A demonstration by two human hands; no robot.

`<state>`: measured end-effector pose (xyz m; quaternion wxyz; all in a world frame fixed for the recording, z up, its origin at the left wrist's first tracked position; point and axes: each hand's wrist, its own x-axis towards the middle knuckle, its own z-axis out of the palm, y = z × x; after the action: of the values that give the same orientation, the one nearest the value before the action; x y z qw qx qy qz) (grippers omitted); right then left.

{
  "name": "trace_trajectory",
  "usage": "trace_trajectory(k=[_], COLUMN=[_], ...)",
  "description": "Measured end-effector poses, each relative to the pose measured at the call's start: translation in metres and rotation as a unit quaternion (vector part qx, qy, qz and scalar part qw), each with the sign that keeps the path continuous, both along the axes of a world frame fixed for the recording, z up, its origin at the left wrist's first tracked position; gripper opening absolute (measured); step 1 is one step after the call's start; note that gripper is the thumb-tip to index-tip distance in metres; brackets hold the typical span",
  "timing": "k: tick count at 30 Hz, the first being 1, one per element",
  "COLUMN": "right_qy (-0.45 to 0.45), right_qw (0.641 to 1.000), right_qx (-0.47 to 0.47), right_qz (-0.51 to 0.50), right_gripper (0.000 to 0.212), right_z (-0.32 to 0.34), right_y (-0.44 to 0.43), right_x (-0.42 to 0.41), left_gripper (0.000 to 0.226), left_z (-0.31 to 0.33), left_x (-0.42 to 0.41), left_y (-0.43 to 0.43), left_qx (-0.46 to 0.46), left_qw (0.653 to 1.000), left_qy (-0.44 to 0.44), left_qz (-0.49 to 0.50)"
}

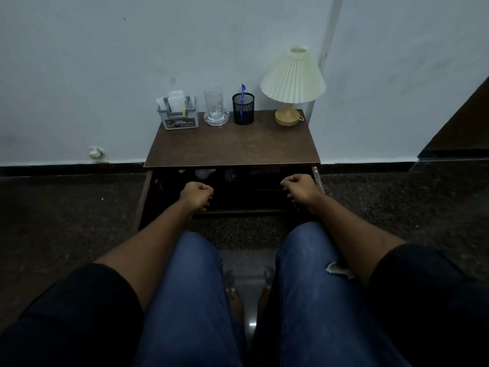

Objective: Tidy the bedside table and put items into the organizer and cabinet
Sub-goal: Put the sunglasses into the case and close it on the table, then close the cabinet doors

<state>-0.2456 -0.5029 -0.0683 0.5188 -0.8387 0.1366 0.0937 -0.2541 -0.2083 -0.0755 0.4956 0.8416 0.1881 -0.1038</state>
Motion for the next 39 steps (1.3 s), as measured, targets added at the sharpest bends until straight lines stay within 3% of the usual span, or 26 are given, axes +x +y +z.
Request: trace_trajectory(k=[5, 10, 15, 17, 20, 24, 29, 34, 39], right_qy=[-0.029, -0.049, -0.028, -0.018, -0.010, 0.021, 0.122, 0.162, 0.187], right_qw=[0.999, 0.986, 0.985, 0.987, 0.986, 0.973, 0.979, 0.983, 0.974], right_qx=[-0.040, -0.162, -0.154, -0.130, -0.117, -0.179, -0.152, -0.084, -0.079], right_qz=[0.015, 0.004, -0.072, -0.098, -0.122, -0.146, -0.053, -0.008, 0.102], right_gripper=[0.019, 0.011, 0.037, 0.038, 0.034, 0.036, 0.018, 0.033, 0.021], right_z=[0.011, 0.001, -0.022, -0.028, -0.030, -0.036, -0.040, -0.036, -0.044], right_y=[-0.013, -0.038, -0.056, -0.061, -0.069, -0.086, -0.090, -0.075, -0.057], right_x=[-0.025, -0.049, -0.069, -0.072, -0.075, -0.078, -0.086, -0.097, -0.096], left_gripper=[0.018, 0.029, 0.044, 0.043, 0.041, 0.046, 0.035, 0.023, 0.021], left_z=[0.006, 0.001, -0.021, -0.024, -0.027, -0.034, -0.034, -0.034, -0.031], left_x=[-0.031, -0.063, -0.080, -0.082, -0.081, -0.086, -0.094, -0.101, -0.098], left_y=[0.047, 0.091, 0.120, 0.128, 0.142, 0.149, 0.145, 0.127, 0.098], left_qx=[0.010, 0.171, 0.262, 0.271, 0.240, 0.156, 0.113, 0.050, 0.041], left_qw=[0.998, 0.979, 0.957, 0.953, 0.957, 0.972, 0.976, 0.981, 0.992], left_qy=[-0.024, -0.046, 0.011, 0.008, 0.025, 0.049, 0.071, 0.093, 0.108], left_qz=[0.051, 0.103, 0.126, 0.135, 0.161, 0.170, 0.175, 0.161, 0.059])
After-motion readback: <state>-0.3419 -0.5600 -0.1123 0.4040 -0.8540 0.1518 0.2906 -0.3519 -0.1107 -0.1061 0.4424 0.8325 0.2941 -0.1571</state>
